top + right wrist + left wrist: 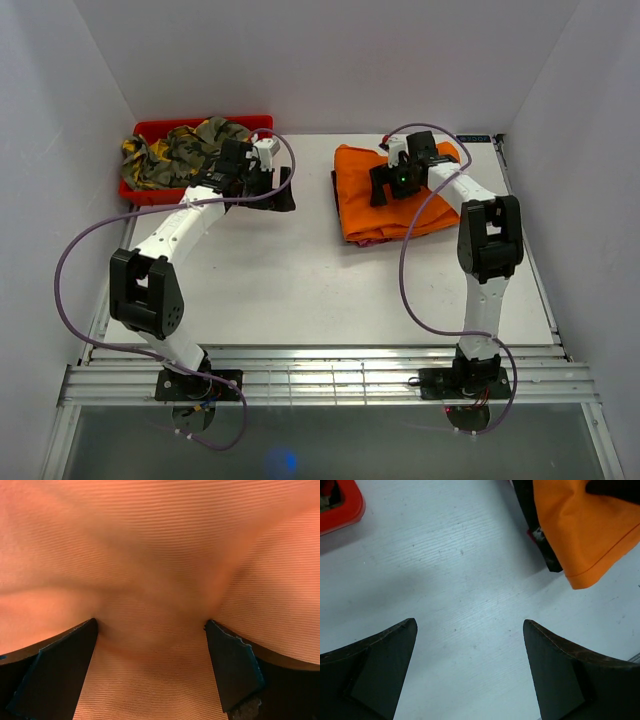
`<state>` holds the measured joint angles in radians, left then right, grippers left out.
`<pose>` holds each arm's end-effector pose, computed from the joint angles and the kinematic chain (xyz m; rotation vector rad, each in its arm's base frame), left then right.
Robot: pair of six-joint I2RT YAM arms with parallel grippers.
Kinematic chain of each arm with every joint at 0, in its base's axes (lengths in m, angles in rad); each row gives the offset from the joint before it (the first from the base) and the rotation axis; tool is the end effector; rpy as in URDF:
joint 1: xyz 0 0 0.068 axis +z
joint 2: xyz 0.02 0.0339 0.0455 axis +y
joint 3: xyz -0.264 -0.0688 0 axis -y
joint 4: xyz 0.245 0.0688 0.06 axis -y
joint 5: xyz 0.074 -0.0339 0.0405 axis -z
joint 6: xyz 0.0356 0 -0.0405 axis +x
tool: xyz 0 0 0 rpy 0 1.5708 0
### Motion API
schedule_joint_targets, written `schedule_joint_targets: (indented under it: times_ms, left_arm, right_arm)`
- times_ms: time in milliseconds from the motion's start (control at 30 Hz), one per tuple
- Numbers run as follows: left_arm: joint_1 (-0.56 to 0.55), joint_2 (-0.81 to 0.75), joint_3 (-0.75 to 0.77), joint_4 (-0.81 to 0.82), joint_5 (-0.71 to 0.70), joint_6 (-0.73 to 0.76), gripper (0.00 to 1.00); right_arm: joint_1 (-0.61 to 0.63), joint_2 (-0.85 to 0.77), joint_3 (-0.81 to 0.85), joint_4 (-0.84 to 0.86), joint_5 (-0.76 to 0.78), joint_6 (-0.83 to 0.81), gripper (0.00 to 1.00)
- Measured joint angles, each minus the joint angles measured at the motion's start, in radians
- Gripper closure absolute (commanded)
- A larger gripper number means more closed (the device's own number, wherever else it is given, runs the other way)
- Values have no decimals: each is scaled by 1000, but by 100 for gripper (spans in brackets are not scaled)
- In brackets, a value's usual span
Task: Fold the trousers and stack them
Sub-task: Neatly place the folded trousers to the corner
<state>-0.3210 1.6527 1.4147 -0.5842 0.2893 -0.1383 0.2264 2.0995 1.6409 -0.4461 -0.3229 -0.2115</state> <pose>0.3455 -0.1256 0.2979 0.3585 2.3960 -0.5594 0.4516 0.1156 0.2021 -0.6668 2.3613 0.4053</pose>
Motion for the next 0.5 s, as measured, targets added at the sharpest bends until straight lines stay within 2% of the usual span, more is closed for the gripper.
schedule_joint_targets:
  times_ms: [233,500]
  left_arm:
    - [25,5,29,-76,-32,21,2]
    - [54,55,85,-119,-44,41,2]
  right_arm:
    - [-110,98,144,27,6,44,7]
    - [-291,194,257,92,-46,-20,9]
